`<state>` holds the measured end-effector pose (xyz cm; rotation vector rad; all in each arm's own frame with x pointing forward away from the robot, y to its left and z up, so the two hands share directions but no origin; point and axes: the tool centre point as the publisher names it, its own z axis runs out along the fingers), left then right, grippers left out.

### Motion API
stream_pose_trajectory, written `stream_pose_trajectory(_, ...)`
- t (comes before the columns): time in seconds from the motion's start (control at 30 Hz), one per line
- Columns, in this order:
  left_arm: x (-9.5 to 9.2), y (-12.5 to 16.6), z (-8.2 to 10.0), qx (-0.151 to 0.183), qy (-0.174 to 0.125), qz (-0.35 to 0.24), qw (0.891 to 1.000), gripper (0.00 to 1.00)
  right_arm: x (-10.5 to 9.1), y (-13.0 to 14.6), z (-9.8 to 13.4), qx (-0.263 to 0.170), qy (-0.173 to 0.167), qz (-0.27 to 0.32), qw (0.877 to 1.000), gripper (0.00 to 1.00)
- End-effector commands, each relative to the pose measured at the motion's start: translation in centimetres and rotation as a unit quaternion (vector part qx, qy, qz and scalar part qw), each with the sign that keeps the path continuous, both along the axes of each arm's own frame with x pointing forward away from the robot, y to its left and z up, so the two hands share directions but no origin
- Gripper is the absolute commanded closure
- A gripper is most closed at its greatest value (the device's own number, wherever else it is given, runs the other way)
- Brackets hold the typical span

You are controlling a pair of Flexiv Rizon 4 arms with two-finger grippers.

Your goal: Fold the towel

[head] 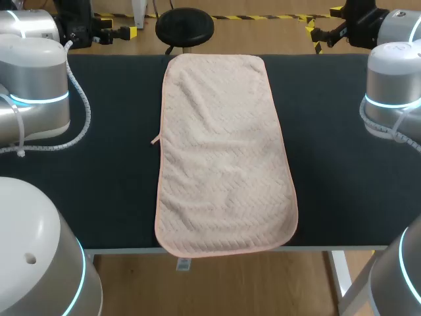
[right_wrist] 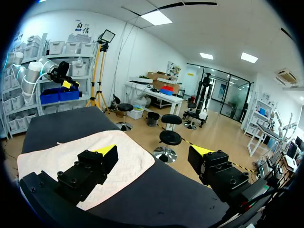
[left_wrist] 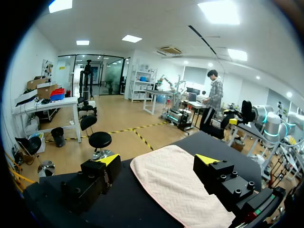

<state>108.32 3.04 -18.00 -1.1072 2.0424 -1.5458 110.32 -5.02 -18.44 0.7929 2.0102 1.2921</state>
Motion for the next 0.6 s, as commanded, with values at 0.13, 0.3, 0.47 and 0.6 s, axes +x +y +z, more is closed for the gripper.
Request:
stream_pose_trajectory(0.13, 0.0, 0.0, -0.1, -0.001, -0.002, 0.001, 1.000, 0.00, 0.0, 0.0, 0.0, 0.000, 0.000, 0.000, 1.000, 0.00)
stream_pose_trajectory(0.3, 0.0, 0.0, -0.1, -0.001, -0.002, 0.001, 1.000, 0.00, 0.0, 0.0, 0.0, 0.000, 0.000, 0.000, 1.000, 0.00)
stream_pose_trajectory(0.47, 0.0, -0.3, -0.2, 0.011, 0.001, -0.009, 1.000, 0.00, 0.0, 0.0, 0.0, 0.000, 0.000, 0.000, 1.000, 0.00)
stream_pose_trajectory(0.6, 0.2, -1.6, -0.7, 0.136, 0.030, -0.120, 0.983, 0.00, 0.4, 1.9, -0.4, -0.220, 0.032, 0.122, 0.967, 0.00)
